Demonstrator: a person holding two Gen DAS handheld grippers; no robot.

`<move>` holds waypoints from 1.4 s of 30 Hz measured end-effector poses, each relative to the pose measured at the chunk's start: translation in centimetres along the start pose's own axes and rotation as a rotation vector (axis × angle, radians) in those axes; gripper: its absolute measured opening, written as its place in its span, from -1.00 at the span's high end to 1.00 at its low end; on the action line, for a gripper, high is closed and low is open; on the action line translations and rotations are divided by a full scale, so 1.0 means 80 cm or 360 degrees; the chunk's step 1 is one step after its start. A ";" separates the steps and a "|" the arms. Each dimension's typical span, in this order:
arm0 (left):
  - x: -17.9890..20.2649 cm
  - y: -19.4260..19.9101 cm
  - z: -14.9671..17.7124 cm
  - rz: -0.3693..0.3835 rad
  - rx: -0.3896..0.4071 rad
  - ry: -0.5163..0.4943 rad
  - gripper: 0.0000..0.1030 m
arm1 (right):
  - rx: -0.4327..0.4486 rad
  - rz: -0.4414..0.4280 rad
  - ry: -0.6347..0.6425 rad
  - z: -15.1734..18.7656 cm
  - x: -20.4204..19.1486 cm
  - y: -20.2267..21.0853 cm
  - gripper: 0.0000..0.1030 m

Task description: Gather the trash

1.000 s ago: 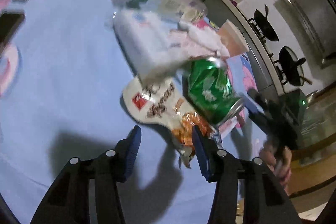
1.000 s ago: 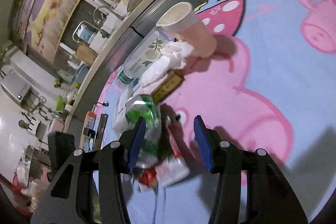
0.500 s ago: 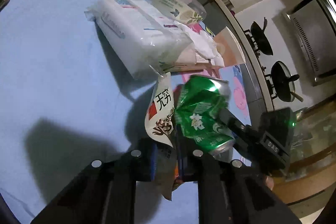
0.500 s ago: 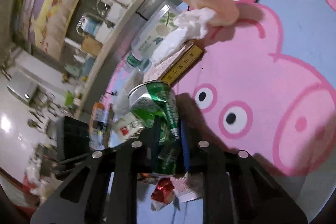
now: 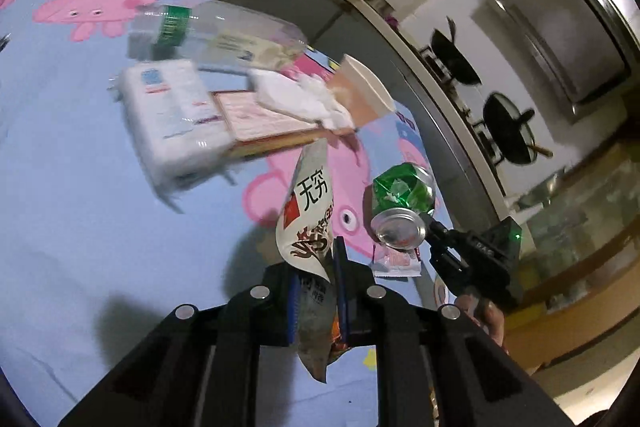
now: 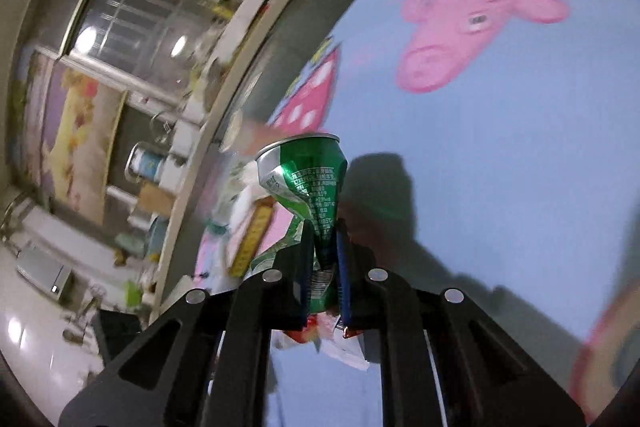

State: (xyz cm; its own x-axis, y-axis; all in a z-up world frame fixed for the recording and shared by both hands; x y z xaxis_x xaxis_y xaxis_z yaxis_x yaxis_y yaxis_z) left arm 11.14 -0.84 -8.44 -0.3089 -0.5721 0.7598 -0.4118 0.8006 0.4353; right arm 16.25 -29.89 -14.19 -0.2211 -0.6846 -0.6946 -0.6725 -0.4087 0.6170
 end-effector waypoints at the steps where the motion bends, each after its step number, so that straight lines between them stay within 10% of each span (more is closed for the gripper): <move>1: 0.004 -0.009 0.002 0.0002 -0.0029 -0.0011 0.71 | 0.0009 0.0014 -0.0021 -0.001 0.010 0.005 0.71; 8: 0.025 -0.066 0.016 0.0018 -0.0189 -0.0077 0.71 | 0.0106 0.0165 0.0063 0.010 0.050 0.048 0.00; 17: 0.022 -0.083 0.026 0.0011 -0.0247 -0.0057 0.71 | 0.0067 0.0257 0.0320 0.054 0.033 0.043 -0.01; 21: 0.022 -0.080 0.027 0.0010 -0.0242 -0.0064 0.71 | -0.0024 0.0260 0.0460 0.071 0.001 0.013 0.78; 29: 0.037 -0.054 0.012 0.0029 -0.0152 -0.0105 0.71 | -0.0319 -0.0227 0.0500 0.109 -0.045 0.042 0.93; 42: 0.089 -0.076 -0.001 0.0075 -0.0220 -0.0271 0.71 | -0.0103 -0.0215 0.0296 0.065 0.029 0.110 0.94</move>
Point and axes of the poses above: each gripper's, at about its wrist camera, not at the fingertips, and y roughly against the way its jaws point, x to its right, z to its underside, the point moved 7 cm from there along -y, roughly the way its jaws point, and after that the axes turned 15 degrees about z, right-handed, at the moved point
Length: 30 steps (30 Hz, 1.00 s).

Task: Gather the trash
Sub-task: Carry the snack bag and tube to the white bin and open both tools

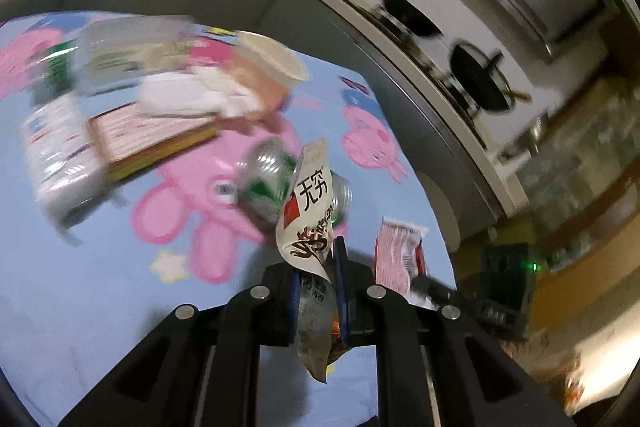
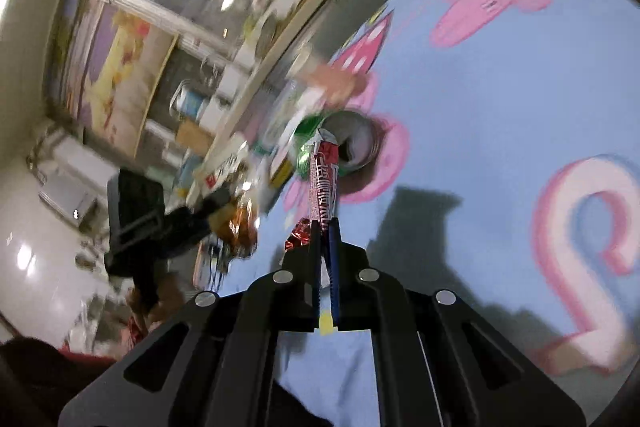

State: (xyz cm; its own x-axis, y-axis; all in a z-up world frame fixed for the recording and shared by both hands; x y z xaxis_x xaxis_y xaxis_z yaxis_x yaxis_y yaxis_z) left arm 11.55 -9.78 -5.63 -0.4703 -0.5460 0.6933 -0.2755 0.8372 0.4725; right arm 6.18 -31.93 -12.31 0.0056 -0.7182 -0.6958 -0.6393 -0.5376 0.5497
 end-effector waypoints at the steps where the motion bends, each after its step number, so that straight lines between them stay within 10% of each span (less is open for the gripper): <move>1: 0.014 -0.018 -0.005 0.0017 -0.0043 -0.0045 0.71 | 0.0039 0.0024 -0.0035 -0.005 0.012 0.010 0.94; 14: 0.223 -0.312 -0.060 0.0263 -0.0467 -0.0583 0.70 | 0.0844 0.0704 -0.0478 -0.096 0.231 0.217 0.93; 23: 0.259 -0.475 -0.055 0.0134 -0.0588 -0.0718 0.63 | 0.0875 0.0989 -0.0519 -0.127 0.311 0.234 0.85; 27: 0.237 -0.505 -0.042 -0.0029 -0.0605 -0.0737 -0.08 | 0.0829 0.1060 -0.0539 -0.134 0.325 0.213 -0.10; 30: 0.230 -0.503 -0.039 -0.0041 -0.0620 -0.0687 -0.08 | 0.0882 0.1060 -0.0538 -0.134 0.320 0.217 -0.09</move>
Point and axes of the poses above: each gripper's, at about its wrist camera, not at the fingertips, and y roughly against the way its jaws point, x to its right, z to its underside, the point moved 7 cm from there along -y, roughly the way its jaws point, and after that the axes turned 15 degrees about z, right-handed, at the moved point
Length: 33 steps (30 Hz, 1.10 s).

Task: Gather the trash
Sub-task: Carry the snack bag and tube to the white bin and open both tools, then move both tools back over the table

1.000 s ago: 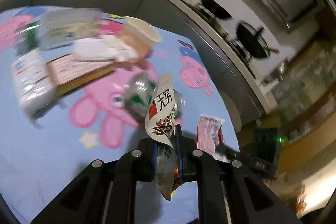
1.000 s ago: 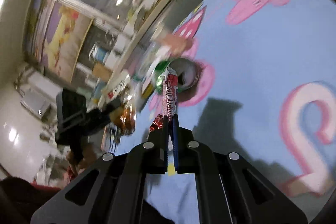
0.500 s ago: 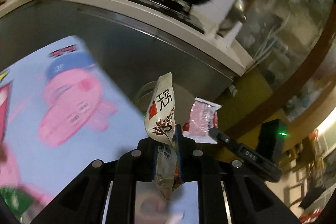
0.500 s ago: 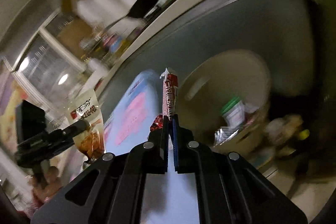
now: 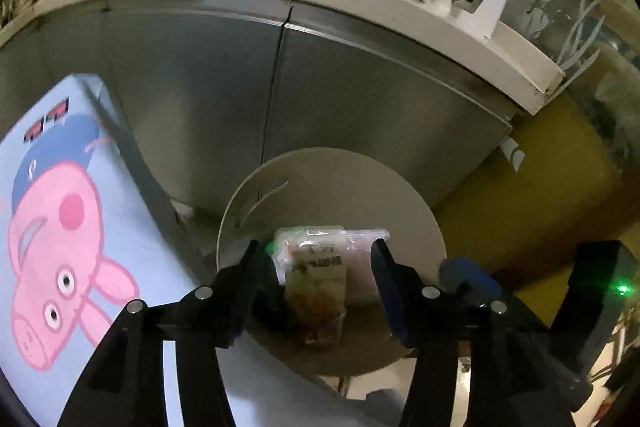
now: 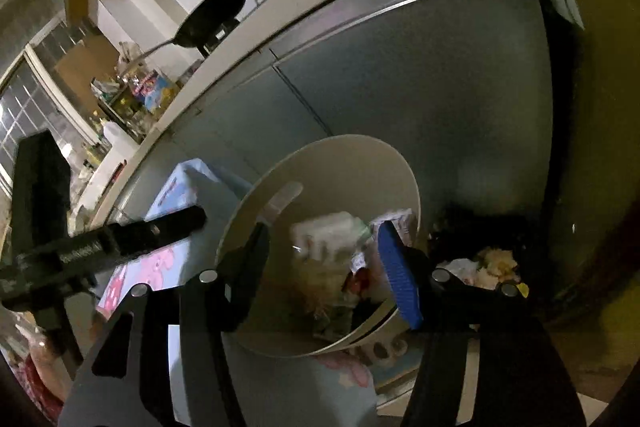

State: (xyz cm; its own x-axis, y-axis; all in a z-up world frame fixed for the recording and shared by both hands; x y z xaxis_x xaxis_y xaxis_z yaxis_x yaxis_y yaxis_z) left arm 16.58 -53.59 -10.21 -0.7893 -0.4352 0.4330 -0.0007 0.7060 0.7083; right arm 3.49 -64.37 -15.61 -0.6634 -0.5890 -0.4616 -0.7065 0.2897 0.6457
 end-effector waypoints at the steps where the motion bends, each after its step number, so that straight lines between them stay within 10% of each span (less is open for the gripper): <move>1: -0.001 0.007 0.003 0.0008 0.0016 0.0026 -0.08 | 0.0021 -0.0012 -0.0014 -0.001 0.000 0.005 -0.09; 16: 0.017 0.191 0.149 0.0138 0.0188 -0.0044 -0.08 | -0.0137 -0.0510 0.0011 0.054 -0.120 0.064 0.06; 33: -0.219 0.451 0.361 -0.0239 0.0625 0.0699 -0.06 | -0.0653 -0.0811 0.0692 0.263 -0.405 0.066 0.24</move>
Point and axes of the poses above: each gripper's, at about its wrist camera, not at the fingertips, and y roughly against the way its jaws point, x to its right, z to its underside, the point moved 7 cm from there along -y, roughly the way its jaws point, and after that the axes turned 15 degrees about z, right-handed, at the moved point
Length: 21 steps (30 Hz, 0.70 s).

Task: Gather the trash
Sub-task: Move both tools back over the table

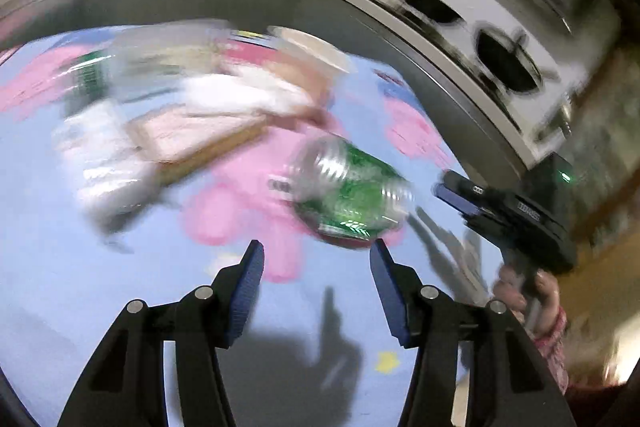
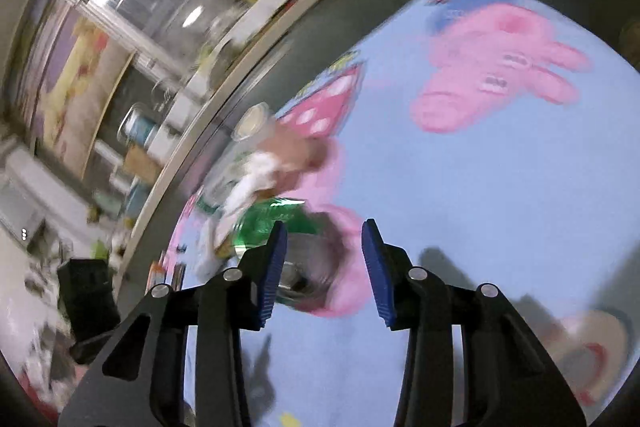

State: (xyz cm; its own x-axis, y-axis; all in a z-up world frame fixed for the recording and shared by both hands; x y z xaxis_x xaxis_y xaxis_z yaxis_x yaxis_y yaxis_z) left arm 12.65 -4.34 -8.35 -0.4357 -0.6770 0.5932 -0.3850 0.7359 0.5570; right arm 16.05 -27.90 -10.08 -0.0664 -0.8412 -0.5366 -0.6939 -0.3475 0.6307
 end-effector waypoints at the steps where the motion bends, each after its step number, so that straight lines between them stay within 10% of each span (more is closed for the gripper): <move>1: -0.017 0.016 -0.002 -0.0021 0.0051 0.0039 -0.06 | -0.0006 0.0005 0.0076 -0.004 -0.023 -0.006 0.24; 11: -0.091 0.080 -0.010 -0.0014 0.0256 0.0216 -0.06 | -0.0069 0.0416 0.0937 -0.015 -0.212 -0.119 0.02; 17: -0.114 0.097 -0.006 0.0031 0.0274 0.0252 -0.06 | -0.0227 0.0605 0.0995 -0.026 -0.223 -0.188 -0.05; 19: -0.118 0.102 -0.007 0.0041 0.0285 0.0263 -0.06 | -0.0249 0.0614 0.1000 -0.025 -0.222 -0.199 0.80; 21: -0.123 0.106 -0.006 0.0047 0.0293 0.0276 -0.06 | -0.0231 0.0585 0.0987 -0.027 -0.224 -0.196 0.93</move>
State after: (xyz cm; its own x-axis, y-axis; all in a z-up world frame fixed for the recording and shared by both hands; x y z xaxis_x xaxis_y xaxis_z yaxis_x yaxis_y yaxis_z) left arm 14.07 8.51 -9.17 -0.3089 -0.6356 0.7075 -0.5225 0.7350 0.4321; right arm 29.68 -8.28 -9.17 0.1711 -0.9788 0.1122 -0.6002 -0.0132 0.7997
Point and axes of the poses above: each gripper's, at about its wrist camera, not at the fingertips, and y roughly against the way its jaws point, x to its right, z to its underside, the point moved 7 cm from there along -y, roughly the way its jaws point, and after that the axes turned 15 degrees about z, right-handed, at the moved point
